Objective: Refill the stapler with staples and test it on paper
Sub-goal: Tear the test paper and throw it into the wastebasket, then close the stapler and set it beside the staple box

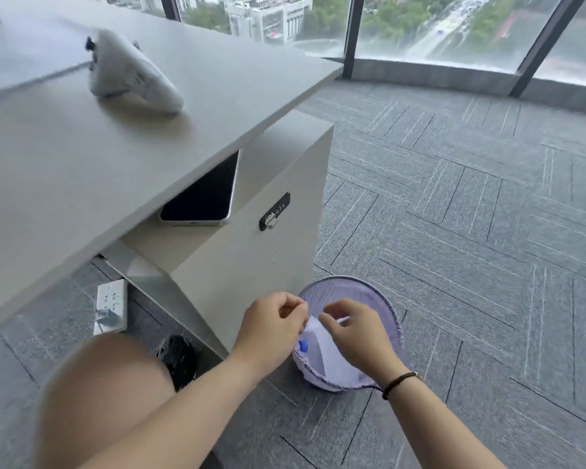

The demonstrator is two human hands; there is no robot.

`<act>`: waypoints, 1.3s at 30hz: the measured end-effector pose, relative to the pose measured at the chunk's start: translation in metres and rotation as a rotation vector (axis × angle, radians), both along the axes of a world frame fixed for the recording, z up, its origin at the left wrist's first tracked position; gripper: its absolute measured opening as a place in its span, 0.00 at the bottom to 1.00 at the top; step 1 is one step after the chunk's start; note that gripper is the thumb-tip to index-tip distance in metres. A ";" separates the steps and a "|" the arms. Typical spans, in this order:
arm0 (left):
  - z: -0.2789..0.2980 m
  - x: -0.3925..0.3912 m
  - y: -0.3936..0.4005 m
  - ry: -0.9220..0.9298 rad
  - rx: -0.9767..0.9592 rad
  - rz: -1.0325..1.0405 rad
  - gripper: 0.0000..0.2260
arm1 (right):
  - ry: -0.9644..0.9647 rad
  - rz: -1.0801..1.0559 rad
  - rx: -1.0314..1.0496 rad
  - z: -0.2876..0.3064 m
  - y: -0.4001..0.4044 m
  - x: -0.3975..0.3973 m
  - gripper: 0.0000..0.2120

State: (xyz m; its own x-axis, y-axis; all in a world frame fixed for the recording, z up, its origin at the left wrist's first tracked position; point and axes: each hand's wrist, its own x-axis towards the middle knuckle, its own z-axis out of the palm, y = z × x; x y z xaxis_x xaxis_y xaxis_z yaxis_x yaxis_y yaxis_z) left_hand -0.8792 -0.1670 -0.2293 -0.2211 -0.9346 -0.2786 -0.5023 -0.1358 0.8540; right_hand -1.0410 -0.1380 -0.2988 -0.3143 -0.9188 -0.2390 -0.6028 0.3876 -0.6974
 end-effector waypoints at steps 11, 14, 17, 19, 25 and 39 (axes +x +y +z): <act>0.202 0.101 0.068 0.078 -0.613 0.093 0.04 | -0.225 0.246 -0.661 0.239 0.044 0.109 0.06; 0.244 0.149 0.095 0.094 -0.735 0.206 0.04 | -0.223 0.331 -0.762 0.284 0.054 0.152 0.05; 0.274 0.206 0.121 0.087 -0.807 0.312 0.04 | -0.262 0.438 -0.782 0.316 0.062 0.202 0.03; 0.286 0.246 0.139 0.071 -0.838 0.380 0.05 | -0.289 0.526 -0.783 0.331 0.068 0.240 0.02; 0.295 0.364 0.198 -0.106 -0.873 0.643 0.06 | -0.336 0.850 -0.722 0.348 0.088 0.365 0.04; 0.250 0.467 0.266 -0.567 -0.621 0.718 0.07 | -0.106 1.079 -0.639 0.309 0.112 0.492 0.10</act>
State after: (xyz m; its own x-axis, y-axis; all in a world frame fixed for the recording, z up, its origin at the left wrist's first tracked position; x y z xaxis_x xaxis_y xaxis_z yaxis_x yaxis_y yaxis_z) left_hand -0.4125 0.0991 0.0209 0.4405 -0.8066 0.3941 -0.8185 -0.1804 0.5455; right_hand -0.5485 -0.0259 0.0106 0.6607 -0.6562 0.3646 -0.3312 -0.6907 -0.6428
